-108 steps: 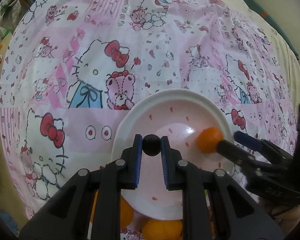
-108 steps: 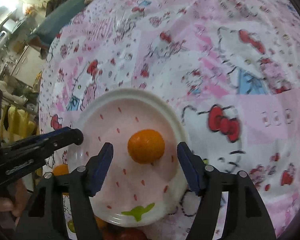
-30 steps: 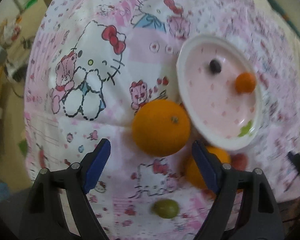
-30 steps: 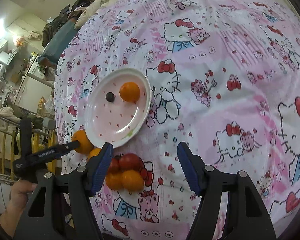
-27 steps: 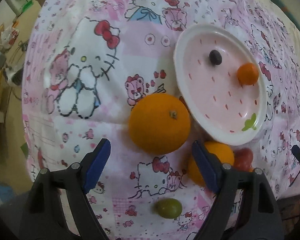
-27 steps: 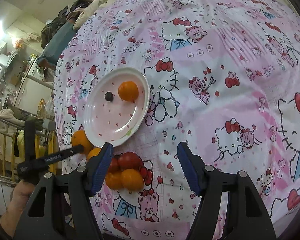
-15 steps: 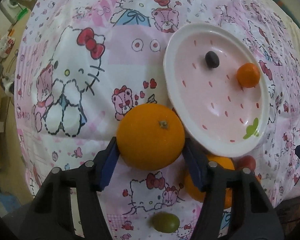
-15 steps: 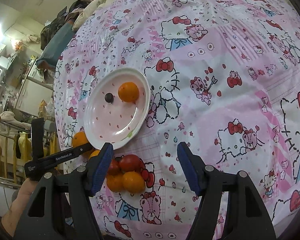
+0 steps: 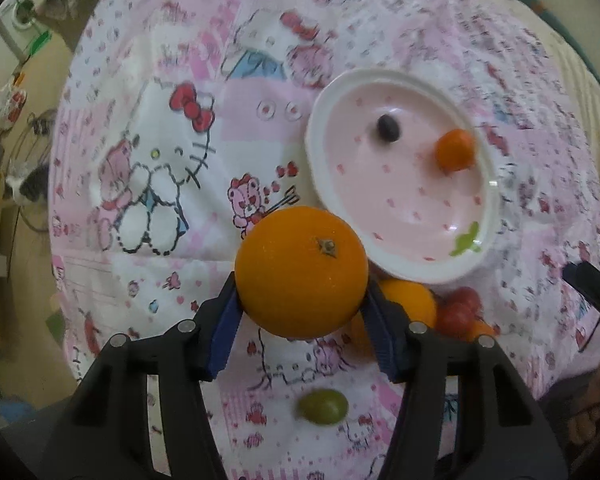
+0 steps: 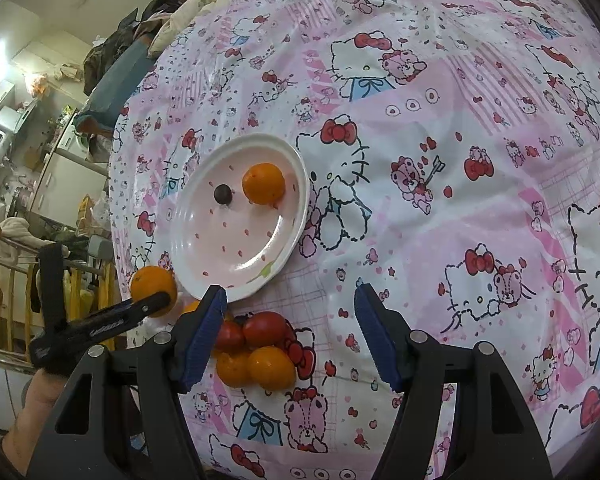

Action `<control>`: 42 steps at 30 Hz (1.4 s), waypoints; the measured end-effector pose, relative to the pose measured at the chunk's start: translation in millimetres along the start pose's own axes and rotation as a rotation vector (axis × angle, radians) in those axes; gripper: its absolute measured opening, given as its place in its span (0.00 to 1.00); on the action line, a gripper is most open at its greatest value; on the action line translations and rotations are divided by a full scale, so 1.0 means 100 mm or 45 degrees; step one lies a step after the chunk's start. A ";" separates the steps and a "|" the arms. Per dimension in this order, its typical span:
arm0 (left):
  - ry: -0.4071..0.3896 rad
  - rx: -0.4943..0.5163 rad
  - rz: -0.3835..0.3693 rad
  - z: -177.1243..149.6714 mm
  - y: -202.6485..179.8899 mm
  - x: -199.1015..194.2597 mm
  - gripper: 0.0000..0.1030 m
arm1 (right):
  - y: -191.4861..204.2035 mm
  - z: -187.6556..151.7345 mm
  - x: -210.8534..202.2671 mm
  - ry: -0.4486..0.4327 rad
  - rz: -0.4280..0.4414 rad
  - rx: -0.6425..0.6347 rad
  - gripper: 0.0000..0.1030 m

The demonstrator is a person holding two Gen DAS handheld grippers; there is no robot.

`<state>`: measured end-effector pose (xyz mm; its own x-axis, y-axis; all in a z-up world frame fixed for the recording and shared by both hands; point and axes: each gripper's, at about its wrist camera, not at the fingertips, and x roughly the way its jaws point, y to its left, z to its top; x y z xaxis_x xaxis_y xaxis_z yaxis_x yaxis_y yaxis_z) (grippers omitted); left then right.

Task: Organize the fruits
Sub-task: 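Grasp the large orange beside the plate with the left tool, then grasp a red plum from the cluster with the right tool while the left holds the orange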

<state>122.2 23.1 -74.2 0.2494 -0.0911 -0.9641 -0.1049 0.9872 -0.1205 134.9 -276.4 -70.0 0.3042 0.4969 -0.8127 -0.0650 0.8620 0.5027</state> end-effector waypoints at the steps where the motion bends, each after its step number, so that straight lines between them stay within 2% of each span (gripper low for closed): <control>1: -0.016 0.012 0.000 -0.02 -0.02 -0.06 0.52 | 0.00 0.00 0.00 -0.002 0.002 -0.001 0.67; 5: -0.065 0.075 -0.031 -0.09 -0.07 -0.29 0.52 | 0.01 -0.02 -0.02 -0.006 0.004 -0.005 0.67; 13: -0.110 0.072 -0.074 -0.21 -0.06 -0.46 0.52 | 0.01 -0.04 -0.02 -0.001 -0.005 -0.011 0.67; 16: -0.100 0.039 -0.102 -0.22 0.01 -0.45 0.52 | 0.01 -0.06 0.00 0.005 -0.010 -0.012 0.67; 21: -0.114 -0.011 -0.090 -0.21 0.10 -0.44 0.52 | 0.00 -0.07 0.03 0.020 -0.017 -0.007 0.67; 24: -0.116 -0.062 -0.124 -0.20 0.15 -0.43 0.52 | 0.01 -0.08 0.06 0.030 -0.011 -0.004 0.67; 26: -0.117 -0.087 -0.132 -0.20 0.18 -0.41 0.52 | 0.03 -0.10 0.13 0.053 -0.001 -0.011 0.67; 34: -0.141 -0.088 -0.068 -0.20 0.24 -0.39 0.52 | 0.17 -0.25 0.52 0.229 0.098 -0.004 0.67; 38: -0.153 -0.089 -0.097 -0.20 0.24 -0.41 0.52 | 0.41 -0.30 0.66 0.275 0.155 -0.085 0.54; 42: -0.157 -0.069 -0.111 -0.19 0.19 -0.42 0.52 | 0.59 -0.33 0.81 0.302 0.105 -0.161 0.45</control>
<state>91.4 42.9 -40.1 0.3755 -0.1562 -0.9136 -0.1285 0.9674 -0.2182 124.2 -182.0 -116.4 0.0630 0.5625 -0.8244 -0.2026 0.8161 0.5413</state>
